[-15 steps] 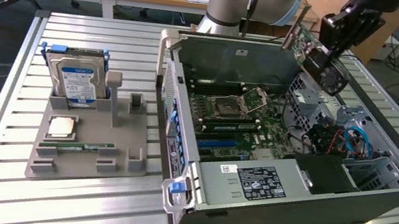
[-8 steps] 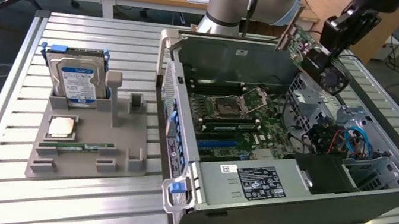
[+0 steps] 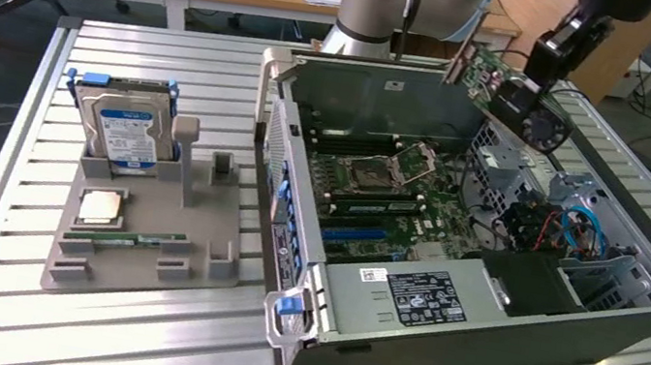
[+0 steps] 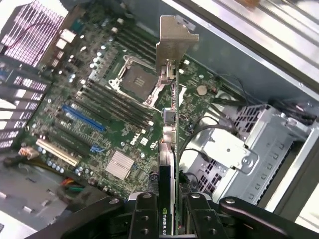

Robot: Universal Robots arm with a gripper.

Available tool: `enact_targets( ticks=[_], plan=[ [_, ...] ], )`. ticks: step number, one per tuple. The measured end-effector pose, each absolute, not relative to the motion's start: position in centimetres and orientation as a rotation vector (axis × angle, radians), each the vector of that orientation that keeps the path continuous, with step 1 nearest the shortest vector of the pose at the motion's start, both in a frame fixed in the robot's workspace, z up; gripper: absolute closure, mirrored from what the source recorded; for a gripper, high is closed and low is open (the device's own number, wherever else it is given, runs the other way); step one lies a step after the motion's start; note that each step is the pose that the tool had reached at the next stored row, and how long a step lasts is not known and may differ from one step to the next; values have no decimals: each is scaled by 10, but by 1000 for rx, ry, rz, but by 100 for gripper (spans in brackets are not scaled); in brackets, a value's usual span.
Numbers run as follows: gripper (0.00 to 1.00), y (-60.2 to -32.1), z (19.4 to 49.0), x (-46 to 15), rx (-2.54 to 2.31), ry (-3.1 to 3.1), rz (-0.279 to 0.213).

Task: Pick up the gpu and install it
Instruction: 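Insert the gpu into the slot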

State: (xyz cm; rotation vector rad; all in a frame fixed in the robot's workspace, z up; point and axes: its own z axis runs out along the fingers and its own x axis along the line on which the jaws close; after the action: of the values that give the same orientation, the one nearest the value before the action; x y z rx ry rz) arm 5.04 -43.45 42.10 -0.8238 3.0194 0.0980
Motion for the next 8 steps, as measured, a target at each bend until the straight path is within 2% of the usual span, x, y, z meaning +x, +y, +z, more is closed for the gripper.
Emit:
enact_targets(
  ticks=[8],
  plan=[
    [74,-434,420,50,-1043,2956,99]
  ],
)
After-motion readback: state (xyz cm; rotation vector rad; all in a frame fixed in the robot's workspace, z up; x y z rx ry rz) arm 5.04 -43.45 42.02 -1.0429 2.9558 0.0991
